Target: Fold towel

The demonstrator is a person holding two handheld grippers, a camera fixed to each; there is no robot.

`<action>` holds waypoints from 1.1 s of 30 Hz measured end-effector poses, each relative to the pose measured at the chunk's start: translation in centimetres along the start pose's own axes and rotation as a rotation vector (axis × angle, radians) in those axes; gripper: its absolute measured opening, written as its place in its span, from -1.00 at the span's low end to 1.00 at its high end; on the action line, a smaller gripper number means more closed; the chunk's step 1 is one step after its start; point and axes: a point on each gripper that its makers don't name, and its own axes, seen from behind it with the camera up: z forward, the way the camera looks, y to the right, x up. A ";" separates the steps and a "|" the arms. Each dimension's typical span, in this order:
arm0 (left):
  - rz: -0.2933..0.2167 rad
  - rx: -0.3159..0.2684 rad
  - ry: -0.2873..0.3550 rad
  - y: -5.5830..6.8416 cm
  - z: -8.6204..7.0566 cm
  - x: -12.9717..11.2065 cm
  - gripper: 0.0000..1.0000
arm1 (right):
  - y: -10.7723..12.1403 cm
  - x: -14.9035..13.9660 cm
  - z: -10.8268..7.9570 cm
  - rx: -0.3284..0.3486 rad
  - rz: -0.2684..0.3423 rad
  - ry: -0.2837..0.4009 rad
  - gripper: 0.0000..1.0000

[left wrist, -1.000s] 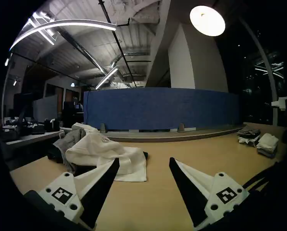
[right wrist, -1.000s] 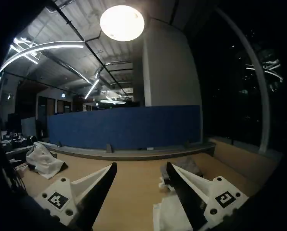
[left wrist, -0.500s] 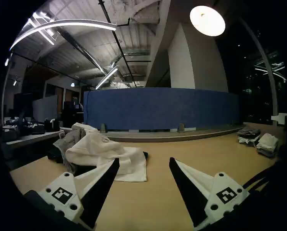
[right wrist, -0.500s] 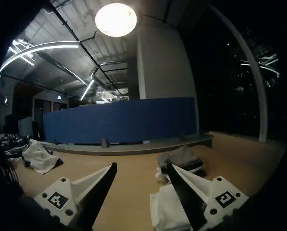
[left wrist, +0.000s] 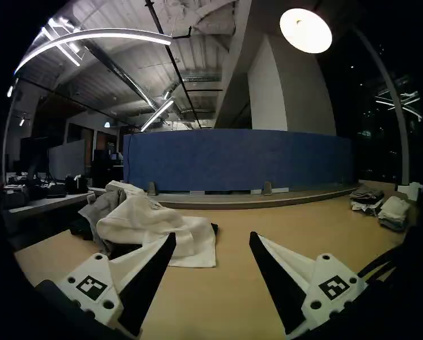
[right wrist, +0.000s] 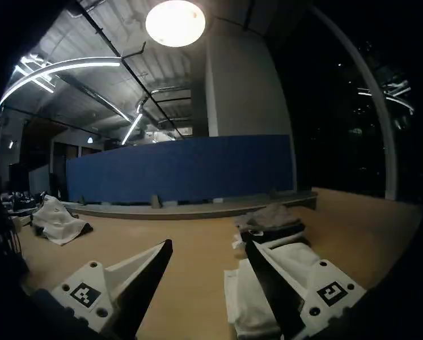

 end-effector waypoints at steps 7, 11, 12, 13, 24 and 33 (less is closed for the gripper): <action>0.000 0.000 0.000 0.0 0.0 0.0 0.92 | 0.0 -0.3 -0.1 -0.013 -0.046 0.010 1.00; 0.000 0.000 0.000 0.0 0.0 0.0 0.92 | -0.1 -0.4 0.0 -0.026 -0.073 0.008 1.00; 0.000 0.000 0.000 0.0 0.0 0.0 0.92 | -0.1 -0.5 0.1 -0.027 -0.075 0.007 1.00; 0.000 0.000 0.000 0.0 0.0 0.0 0.92 | -0.1 -0.5 0.1 -0.026 -0.074 0.007 1.00; 0.000 0.000 0.000 0.1 0.0 -0.1 0.92 | 0.2 -0.6 0.2 -0.029 -0.072 0.003 1.00; 0.000 0.000 0.000 0.0 0.0 0.0 0.92 | 0.1 -0.5 0.1 -0.029 -0.072 0.003 1.00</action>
